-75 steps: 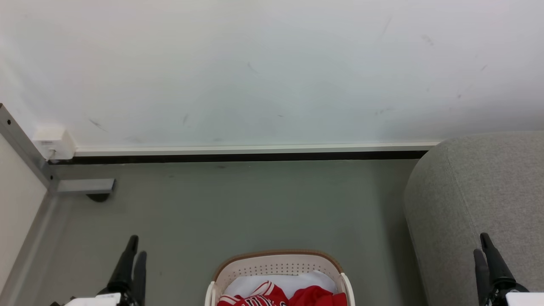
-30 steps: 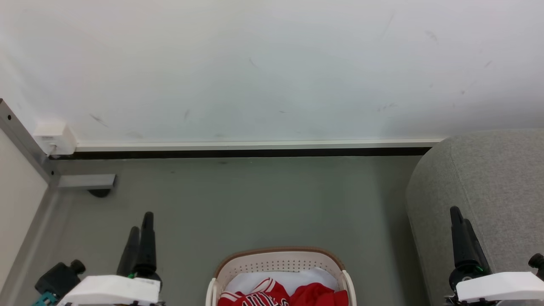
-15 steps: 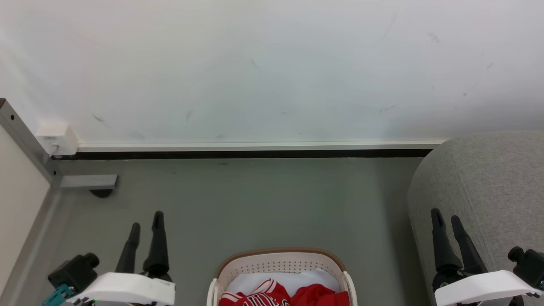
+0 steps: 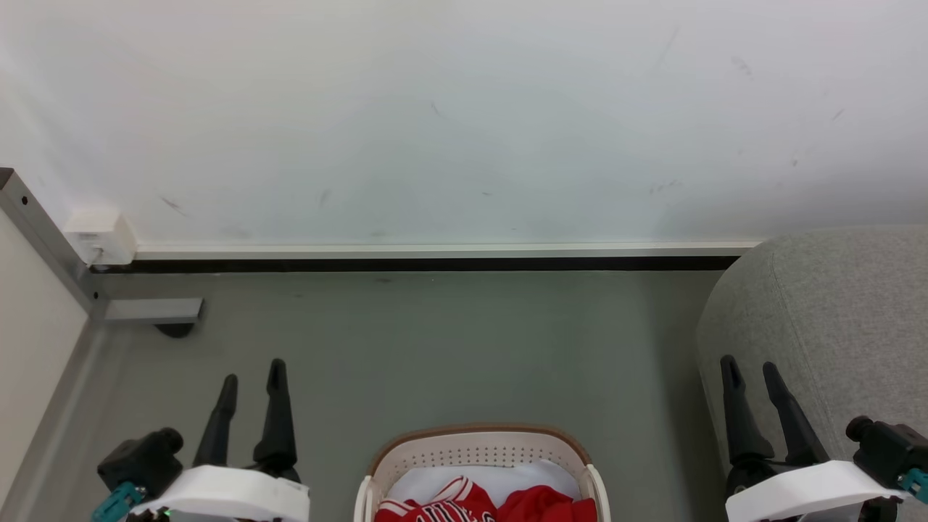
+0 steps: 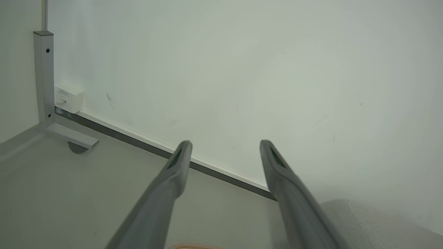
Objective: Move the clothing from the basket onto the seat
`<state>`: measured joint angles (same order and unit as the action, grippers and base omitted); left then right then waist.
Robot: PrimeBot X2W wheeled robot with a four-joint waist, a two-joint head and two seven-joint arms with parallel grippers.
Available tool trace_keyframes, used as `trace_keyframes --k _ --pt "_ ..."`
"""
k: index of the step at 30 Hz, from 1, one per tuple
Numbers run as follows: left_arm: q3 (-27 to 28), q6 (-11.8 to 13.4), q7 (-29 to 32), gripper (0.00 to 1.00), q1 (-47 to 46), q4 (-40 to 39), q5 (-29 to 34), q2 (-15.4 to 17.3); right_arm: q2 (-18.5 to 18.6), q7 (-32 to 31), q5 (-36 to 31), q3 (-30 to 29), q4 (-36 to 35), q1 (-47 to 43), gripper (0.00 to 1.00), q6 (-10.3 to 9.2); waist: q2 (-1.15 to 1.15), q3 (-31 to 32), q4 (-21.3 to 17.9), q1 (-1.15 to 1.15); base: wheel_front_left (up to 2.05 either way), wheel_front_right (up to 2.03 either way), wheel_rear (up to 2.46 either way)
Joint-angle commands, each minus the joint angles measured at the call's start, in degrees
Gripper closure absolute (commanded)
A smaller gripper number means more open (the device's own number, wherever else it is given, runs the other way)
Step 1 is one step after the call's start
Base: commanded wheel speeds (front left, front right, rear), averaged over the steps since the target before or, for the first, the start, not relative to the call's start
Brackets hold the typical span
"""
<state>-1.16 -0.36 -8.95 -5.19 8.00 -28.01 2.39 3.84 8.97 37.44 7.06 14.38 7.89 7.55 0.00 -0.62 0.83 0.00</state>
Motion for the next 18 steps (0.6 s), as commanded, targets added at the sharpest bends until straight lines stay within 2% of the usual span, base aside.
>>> trace_keyframes --k 1,18 --pt "-0.1 0.3 -0.6 0.00 -0.1 -0.9 2.2 0.5 0.2 0.6 -1.7 0.3 -0.3 1.1 0.00 -0.07 0.00 0.0 0.0 0.00 0.00 0.00 0.00" --pt "-1.3 1.0 -2.9 0.00 0.0 -1.0 10.9 0.6 0.0 2.9 -9.4 1.5 0.2 1.6 0.00 -0.09 0.00 -0.2 0.1 0.00 0.00 0.00 0.00"
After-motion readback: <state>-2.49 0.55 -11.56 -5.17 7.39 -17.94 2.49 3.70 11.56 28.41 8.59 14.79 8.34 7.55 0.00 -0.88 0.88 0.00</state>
